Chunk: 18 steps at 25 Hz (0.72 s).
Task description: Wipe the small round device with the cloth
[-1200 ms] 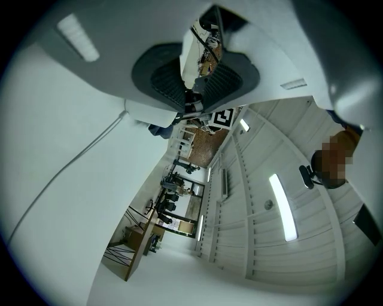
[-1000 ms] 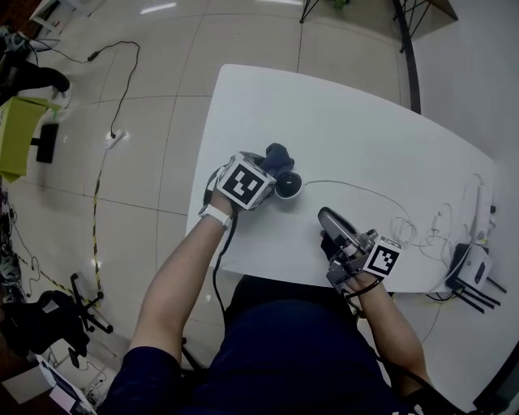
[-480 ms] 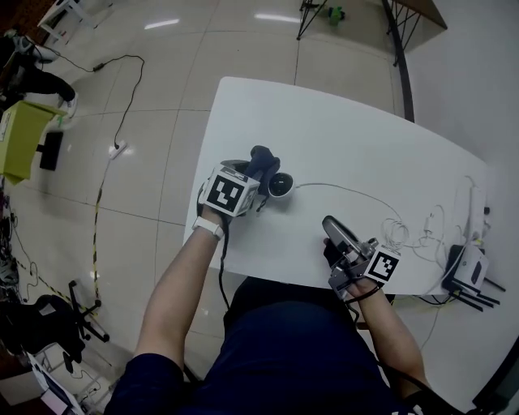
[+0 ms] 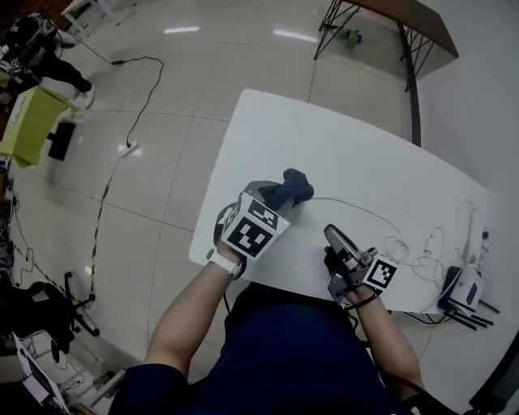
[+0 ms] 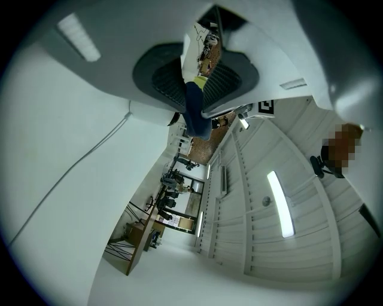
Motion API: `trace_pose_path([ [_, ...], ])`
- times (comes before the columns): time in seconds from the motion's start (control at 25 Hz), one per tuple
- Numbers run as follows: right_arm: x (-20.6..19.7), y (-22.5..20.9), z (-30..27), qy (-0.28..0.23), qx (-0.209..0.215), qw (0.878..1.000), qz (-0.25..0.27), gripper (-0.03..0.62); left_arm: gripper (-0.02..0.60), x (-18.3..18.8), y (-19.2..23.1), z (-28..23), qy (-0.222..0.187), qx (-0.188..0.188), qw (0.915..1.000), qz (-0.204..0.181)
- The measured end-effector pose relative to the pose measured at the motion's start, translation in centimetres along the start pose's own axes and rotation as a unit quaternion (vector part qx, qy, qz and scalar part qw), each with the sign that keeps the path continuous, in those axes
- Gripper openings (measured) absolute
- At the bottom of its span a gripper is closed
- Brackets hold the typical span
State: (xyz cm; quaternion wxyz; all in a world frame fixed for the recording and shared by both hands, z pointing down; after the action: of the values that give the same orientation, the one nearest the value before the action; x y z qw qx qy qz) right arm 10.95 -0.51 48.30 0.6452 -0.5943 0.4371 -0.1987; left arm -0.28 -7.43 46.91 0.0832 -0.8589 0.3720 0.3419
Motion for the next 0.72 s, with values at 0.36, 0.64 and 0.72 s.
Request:
trace_pose_path([
  [0.36, -0.2, -1.1, -0.9, 0.014, -0.01, 1.0, -0.015, 0.089, 0.104, -0.5, 1.0, -1.7, -0.059, -0.114, 0.9618, 0.241],
  [0.64, 0.2, -1.9, -1.9, 0.024, -0.017, 0.999, -0.017, 0.084, 0.104, -3.8, 3.7, -2.6, -0.083, -0.122, 0.9274, 0.344],
  [0.72, 0.2, -2.0, -2.4, 0.028, -0.014, 0.999, -0.017, 0.083, 0.104, -5.1, 4.3, -3.2, -0.077, -0.113, 0.9238, 0.357],
])
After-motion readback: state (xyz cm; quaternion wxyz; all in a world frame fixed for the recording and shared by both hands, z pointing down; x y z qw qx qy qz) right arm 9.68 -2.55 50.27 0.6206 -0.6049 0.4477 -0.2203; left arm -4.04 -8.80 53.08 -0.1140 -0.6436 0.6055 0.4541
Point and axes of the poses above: the fingertips, and each gripper's own axes: z backward along the fingers, y to its left, x out of its top, the point moved 1 cm from there along z, backward along the fingers, and after that the axes turned 3 degrees about y, right-handed, at the moved point
